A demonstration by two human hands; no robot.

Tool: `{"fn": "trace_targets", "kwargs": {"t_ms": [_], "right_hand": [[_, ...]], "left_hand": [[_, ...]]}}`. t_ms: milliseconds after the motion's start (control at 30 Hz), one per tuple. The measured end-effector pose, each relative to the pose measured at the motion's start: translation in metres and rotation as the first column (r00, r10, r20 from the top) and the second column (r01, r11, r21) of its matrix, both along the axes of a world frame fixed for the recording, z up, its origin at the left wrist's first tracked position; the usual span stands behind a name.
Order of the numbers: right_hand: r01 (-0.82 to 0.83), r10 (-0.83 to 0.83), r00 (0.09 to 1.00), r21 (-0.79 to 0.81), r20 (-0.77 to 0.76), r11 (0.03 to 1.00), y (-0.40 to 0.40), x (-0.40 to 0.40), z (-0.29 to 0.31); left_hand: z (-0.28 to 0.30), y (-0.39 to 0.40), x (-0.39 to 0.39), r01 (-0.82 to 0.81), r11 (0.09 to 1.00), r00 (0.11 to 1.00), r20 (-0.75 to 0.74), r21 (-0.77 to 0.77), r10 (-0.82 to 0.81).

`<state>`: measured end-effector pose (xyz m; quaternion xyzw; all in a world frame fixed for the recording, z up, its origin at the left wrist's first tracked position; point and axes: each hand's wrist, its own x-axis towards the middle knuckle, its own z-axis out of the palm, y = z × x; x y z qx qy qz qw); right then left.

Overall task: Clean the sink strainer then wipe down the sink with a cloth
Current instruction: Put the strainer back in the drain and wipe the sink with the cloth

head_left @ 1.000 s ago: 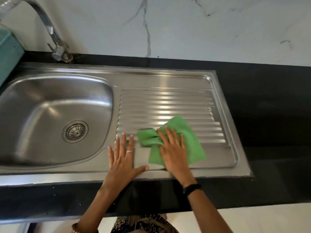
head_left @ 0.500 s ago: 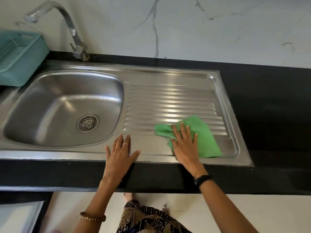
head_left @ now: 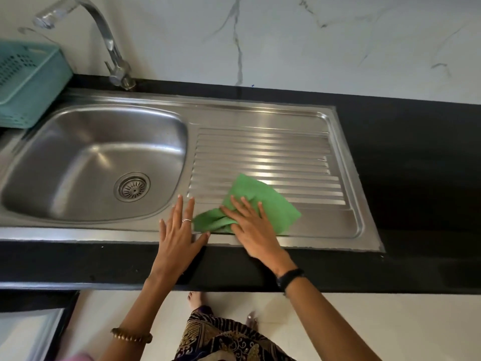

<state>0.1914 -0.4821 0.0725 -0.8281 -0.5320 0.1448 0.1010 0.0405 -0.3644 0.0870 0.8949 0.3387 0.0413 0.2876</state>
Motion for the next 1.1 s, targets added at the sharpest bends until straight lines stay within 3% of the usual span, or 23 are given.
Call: {"fn": "trace_targets", "kwargs": {"t_ms": [167, 300, 467, 600, 700, 767, 933, 1100], "right_hand": [[0.242, -0.227, 0.965, -0.111, 0.131, 0.964, -0.088, 0.066, 0.007], [0.417, -0.380, 0.897, -0.148, 0.227, 0.897, -0.132, 0.102, 0.013], [0.415, -0.394, 0.902, -0.099, 0.177, 0.905, -0.148, 0.083, 0.016], [0.462, -0.463, 0.887, -0.037, -0.004, 0.886, -0.160, 0.059, 0.019], [0.333, -0.335, 0.942, -0.117, -0.003, 0.936, -0.149, 0.058, 0.028], [0.216, -0.230, 0.969, -0.147, -0.091, 0.965, -0.137, 0.061, 0.035], [-0.027, -0.025, 0.967, -0.200, -0.254, 0.979, -0.097, 0.061, 0.043], [-0.226, 0.169, 0.941, -0.169, -0.294, 0.959, -0.029, 0.034, 0.035]], "left_hand": [[0.000, -0.031, 0.031, 0.274, 0.961, 0.961, -0.020, -0.036, -0.275], [-0.002, -0.045, 0.041, 0.261, 0.963, 0.965, 0.021, -0.071, -0.260], [-0.001, -0.039, 0.036, 0.224, 0.973, 0.975, 0.010, -0.057, -0.224], [-0.004, -0.035, 0.023, 0.157, 0.987, 0.988, -0.005, -0.025, -0.157], [-0.005, -0.031, 0.012, 0.120, 0.993, 0.992, -0.031, 0.014, -0.119], [-0.005, -0.025, 0.003, 0.091, 0.994, 0.995, -0.050, 0.054, -0.088], [-0.003, 0.001, -0.025, -0.031, 0.994, 0.995, -0.092, 0.105, 0.041], [0.000, 0.029, -0.061, -0.132, 0.988, 0.986, -0.093, 0.075, 0.138]]}}
